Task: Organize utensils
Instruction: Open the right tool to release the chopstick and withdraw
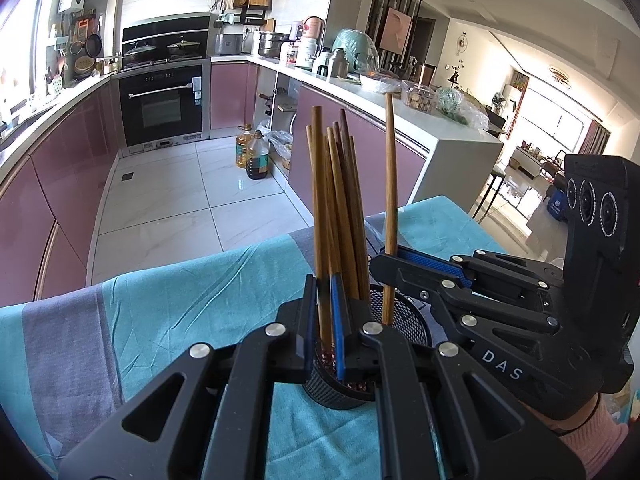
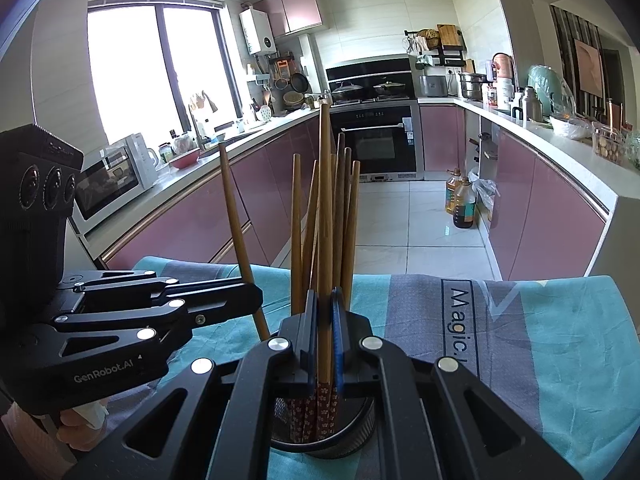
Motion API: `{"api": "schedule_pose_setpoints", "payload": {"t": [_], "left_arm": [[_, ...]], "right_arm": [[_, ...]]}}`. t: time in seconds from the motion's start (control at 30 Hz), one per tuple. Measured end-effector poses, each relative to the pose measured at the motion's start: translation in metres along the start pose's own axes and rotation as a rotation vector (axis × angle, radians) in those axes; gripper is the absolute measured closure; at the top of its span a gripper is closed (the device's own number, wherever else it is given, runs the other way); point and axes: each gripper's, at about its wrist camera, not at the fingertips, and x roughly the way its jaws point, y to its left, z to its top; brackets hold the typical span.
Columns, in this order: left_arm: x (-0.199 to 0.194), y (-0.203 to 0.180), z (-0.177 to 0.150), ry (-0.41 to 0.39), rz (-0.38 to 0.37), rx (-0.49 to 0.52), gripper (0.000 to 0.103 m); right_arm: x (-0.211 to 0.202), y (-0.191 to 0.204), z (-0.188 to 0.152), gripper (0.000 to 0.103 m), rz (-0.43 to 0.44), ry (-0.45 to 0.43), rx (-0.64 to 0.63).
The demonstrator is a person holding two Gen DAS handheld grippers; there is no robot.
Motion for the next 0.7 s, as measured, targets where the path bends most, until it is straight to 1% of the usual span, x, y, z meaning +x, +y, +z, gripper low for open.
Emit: {"api": "schedule_pose_setpoints", "payload": {"t": [0.2, 0.3, 0.37, 0.43, 0.47, 0.5, 0.53, 0.57, 0.6, 0.67, 0.7], "left_arm": [[0.003, 0.003, -0.006, 0.002, -0.001, -0.007, 0.095], [-0.002, 0.004, -0.011, -0.016, 0.009, -0.013, 0.086], [-0.010, 0.005, -0.014, -0.043, 0.024, -0.016, 0.076], [-0.019, 0.009, -0.021, -0.070, 0.031, -0.030, 0.068], [-0.024, 0.011, -0.023, -0.080, 0.034, -0.036, 0.065], [-0.029, 0.013, -0.027, -0.094, 0.039, -0.041, 0.063], [-0.035, 0.015, -0.031, -0.109, 0.048, -0.047, 0.051], [-0.042, 0.019, -0.035, -0.132, 0.068, -0.059, 0.039], [-0.048, 0.022, -0.039, -0.154, 0.088, -0.067, 0.035], [-0.061, 0.028, -0.050, -0.193, 0.124, -0.079, 0.024], [-0.068, 0.031, -0.056, -0.215, 0.151, -0.087, 0.020]], "right_arm": [[-0.001, -0.002, -0.001, 0.095, 0.001, -0.001, 0.018], [-0.002, -0.003, -0.003, 0.094, 0.000, 0.004, 0.025], [-0.004, -0.003, -0.005, 0.091, 0.002, 0.002, 0.030], [-0.009, -0.002, -0.008, 0.078, 0.006, -0.008, 0.031], [-0.013, 0.000, -0.010, 0.075, 0.008, -0.014, 0.030], [-0.016, 0.001, -0.012, 0.068, 0.011, -0.018, 0.028], [-0.019, 0.003, -0.014, 0.057, 0.015, -0.024, 0.026], [-0.024, 0.005, -0.017, 0.051, 0.019, -0.033, 0.020], [-0.028, 0.008, -0.020, 0.045, 0.019, -0.043, 0.012], [-0.035, 0.012, -0.026, 0.039, 0.017, -0.058, -0.003], [-0.039, 0.015, -0.030, 0.028, 0.012, -0.072, -0.009]]}}
